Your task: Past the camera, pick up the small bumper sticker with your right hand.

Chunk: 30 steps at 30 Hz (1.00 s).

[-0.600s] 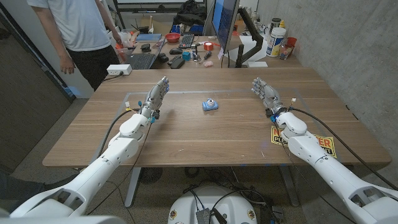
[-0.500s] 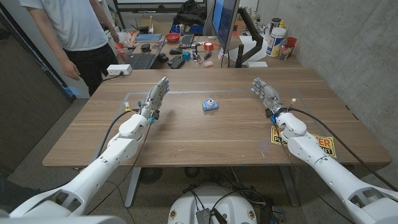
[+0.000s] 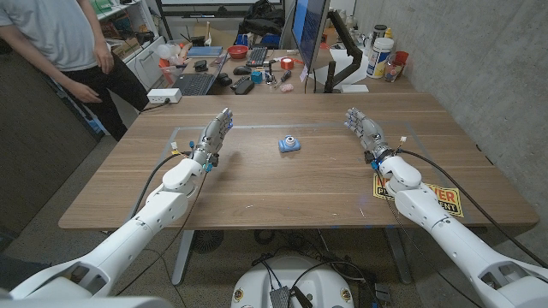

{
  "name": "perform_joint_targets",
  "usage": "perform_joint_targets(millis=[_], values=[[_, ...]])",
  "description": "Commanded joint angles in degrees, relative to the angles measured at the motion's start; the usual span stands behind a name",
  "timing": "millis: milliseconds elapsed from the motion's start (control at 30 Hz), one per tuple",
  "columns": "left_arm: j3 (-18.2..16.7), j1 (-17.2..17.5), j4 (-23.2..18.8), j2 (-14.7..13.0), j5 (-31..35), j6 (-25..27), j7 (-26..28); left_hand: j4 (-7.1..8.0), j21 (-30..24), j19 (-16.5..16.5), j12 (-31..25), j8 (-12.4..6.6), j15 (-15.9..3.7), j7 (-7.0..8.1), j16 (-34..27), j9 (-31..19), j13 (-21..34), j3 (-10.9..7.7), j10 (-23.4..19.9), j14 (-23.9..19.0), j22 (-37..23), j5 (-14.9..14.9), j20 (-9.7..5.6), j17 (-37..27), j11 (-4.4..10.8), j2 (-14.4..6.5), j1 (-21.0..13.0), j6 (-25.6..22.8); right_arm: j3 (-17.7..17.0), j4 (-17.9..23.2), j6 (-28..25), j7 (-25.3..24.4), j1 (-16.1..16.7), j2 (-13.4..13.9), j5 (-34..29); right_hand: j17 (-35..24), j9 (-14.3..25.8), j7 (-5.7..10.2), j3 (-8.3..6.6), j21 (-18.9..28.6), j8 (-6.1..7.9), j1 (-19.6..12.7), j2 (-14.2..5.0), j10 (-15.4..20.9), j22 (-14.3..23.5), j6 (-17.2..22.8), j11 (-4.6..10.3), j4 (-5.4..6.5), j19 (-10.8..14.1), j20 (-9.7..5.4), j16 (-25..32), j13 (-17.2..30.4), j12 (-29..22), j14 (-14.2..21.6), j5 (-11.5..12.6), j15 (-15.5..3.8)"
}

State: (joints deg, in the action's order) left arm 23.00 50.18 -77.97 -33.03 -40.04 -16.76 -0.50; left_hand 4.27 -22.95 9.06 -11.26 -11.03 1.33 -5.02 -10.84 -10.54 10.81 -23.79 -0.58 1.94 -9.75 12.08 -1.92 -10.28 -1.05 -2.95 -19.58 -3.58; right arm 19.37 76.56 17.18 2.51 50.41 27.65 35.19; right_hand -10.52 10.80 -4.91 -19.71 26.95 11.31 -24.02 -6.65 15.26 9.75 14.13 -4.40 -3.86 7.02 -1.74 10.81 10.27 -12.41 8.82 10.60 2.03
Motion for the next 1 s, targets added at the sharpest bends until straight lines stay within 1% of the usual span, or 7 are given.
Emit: perform_joint_targets(millis=[33, 333, 567, 767, 1000], values=[[1.4, -0.4, -0.8, -1.5, -1.1, -0.7, 1.1, -0.09, 0.4, 0.4, -0.4, -0.26, 0.11, -0.23, -0.3, -0.1, 0.1, -0.3, 0.0, 0.4, -0.2, 0.4, -1.95, -0.3, -0.02, -0.1, -0.6, 0.0, -1.5, 2.5, -0.3, -0.5, 1.2, 0.9, -0.8, -0.1, 0.2, 0.12, -0.44, 0.0, 0.17, -0.5, -0.05, 0.6, 0.3, 0.4, 0.01, -0.12, 0.6, -0.04, 0.4, 0.3, -0.2, 0.7, 0.2, -0.06], [2.8, -1.4, -0.2, -1.7, -1.4, -1.1, 1.4, -0.13, 0.6, 0.4, -0.4, -0.25, 0.11, -0.18, -0.2, -0.1, 0.1, -0.28, 0.1, 0.5, -0.2, 0.3, -2.0, -0.3, -0.01, -0.2, -0.6, 0.0, -2.4, 4.4, 0.3, -1.4, 3.3, 1.9, -1.0, 0.0, 0.2, 0.33, -0.49, -0.2, 0.29, -0.6, 0.03, 1.1, 0.3, 0.8, 0.35, -0.33, 1.0, 0.09, 0.5, 0.3, -0.3, 1.3, 0.2, -0.5], [3.7, -2.1, 0.1, -1.8, -1.7, -1.1, 1.5, -0.17, 0.8, 0.4, -0.4, -0.25, 0.01, -0.12, -0.2, -0.1, 0.1, -0.26, 0.1, 0.5, -0.2, 0.3, -1.89, -0.3, 0.04, -0.2, -0.6, -0.1, -2.8, 4.7, 1.0, -1.4, 4.4, 2.4, -0.9, 0.0, 0.2, 0.51, -0.51, -0.3, 0.25, -0.6, 0.03, 1.1, 0.3, 0.8, 0.63, -0.42, 1.1, -0.11, 0.4, 0.3, -0.3, 1.3, 0.2, -0.81], [4.4, -2.7, 0.5, -1.9, -1.9, -1.0, 1.4, -0.19, 1.0, 0.3, -0.4, -0.27, 0.01, -0.05, -0.2, -0.1, 0.1, -0.25, 0.0, 0.6, -0.2, 0.3, -1.88, -0.3, 0.0, -0.3, -0.6, -0.1, -2.9, 4.1, 2.3, -0.5, 4.8, 2.6, -0.8, 0.0, 0.2, 0.72, -0.54, -0.5, 0.21, -0.6, 0.02, 1.2, 0.3, 0.8, 0.7, -0.48, 1.2, -0.17, 0.4, 0.3, -0.3, 1.3, 0.2, -0.88], [5.0, -2.8, -0.1, -2.5, -1.9, -0.8, 2.0, -0.21, 1.2, 0.3, -0.4, -0.26, -0.04, 0.01, -0.2, -0.1, 0.1, -0.24, 0.0, 0.5, -0.2, 0.3, -1.83, -0.3, 0.16, -0.3, -0.6, -0.1, -3.1, 2.9, 3.7, 1.3, 4.9, 3.2, -0.6, 0.0, 0.2, 0.85, -0.56, -0.5, 0.15, -0.6, 0.08, 1.2, 0.3, 0.7, 0.78, -0.61, 1.5, -0.33, 0.4, 0.3, -0.2, 1.5, 0.2, -1.17]])
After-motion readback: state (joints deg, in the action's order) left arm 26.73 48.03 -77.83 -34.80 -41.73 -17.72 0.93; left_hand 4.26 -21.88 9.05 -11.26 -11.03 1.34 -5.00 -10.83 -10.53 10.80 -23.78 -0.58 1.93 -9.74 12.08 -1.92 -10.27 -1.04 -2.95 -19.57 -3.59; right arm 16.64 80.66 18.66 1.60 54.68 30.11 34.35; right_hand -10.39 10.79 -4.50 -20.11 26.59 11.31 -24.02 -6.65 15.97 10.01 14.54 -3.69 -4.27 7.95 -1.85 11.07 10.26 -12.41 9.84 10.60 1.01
